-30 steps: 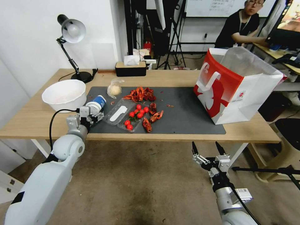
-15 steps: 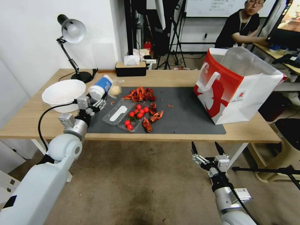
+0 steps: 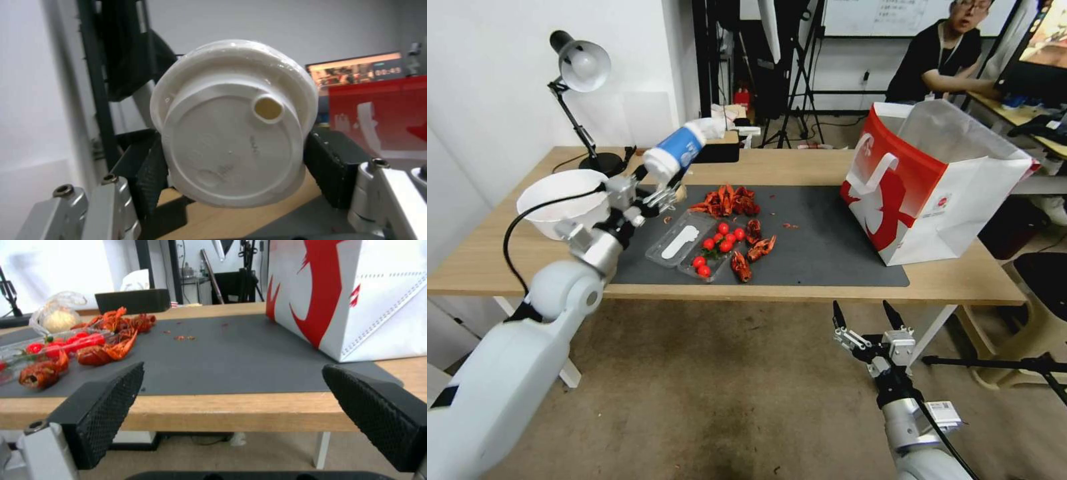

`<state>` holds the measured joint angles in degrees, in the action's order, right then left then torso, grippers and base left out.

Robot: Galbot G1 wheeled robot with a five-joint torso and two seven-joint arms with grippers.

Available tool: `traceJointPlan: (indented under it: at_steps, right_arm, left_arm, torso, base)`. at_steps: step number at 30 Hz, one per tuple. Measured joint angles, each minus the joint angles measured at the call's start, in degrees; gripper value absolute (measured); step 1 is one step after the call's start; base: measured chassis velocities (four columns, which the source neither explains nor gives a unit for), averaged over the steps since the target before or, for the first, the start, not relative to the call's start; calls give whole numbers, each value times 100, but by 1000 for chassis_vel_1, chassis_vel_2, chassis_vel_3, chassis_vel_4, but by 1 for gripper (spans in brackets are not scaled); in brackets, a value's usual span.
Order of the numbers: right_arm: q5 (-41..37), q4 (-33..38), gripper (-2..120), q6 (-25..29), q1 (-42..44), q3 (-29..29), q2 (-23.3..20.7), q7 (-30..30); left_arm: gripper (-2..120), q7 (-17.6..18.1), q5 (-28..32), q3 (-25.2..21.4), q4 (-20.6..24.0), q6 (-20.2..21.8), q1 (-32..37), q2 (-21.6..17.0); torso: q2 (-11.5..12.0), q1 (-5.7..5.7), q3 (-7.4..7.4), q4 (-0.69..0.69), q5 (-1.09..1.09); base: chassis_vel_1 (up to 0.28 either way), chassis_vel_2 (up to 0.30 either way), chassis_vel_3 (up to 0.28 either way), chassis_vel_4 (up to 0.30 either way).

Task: Pick up the trash from the table and place it into the takeout bag.

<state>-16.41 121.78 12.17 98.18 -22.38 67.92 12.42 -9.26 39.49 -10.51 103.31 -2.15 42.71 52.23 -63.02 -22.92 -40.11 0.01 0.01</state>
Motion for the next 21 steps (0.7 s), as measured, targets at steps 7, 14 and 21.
traceJointPlan:
  at_steps: [7, 14, 21]
  right_arm:
    - [47, 57, 100, -13, 9, -67, 96, 9]
    - [163, 42, 100, -22, 4, -27, 199, 10]
    - [240, 46, 100, -22, 54, -53, 266, 10]
  left_arm:
    - [65, 0, 196, 1598, -814, 30, -1925, 398]
    - [65, -51, 211, 2213, -1330, 35, -2733, 974]
    - [65, -118, 187, 2849, -1836, 26, -3417, 1701]
  torso:
    - [0, -1, 0, -5, 1]
    - [0, 0, 0, -1, 1]
    - [0, 0, 0, -1, 2]
  base:
    - [0, 0, 0, 0]
    - [0, 0, 0, 0]
    - [0, 0, 0, 0]
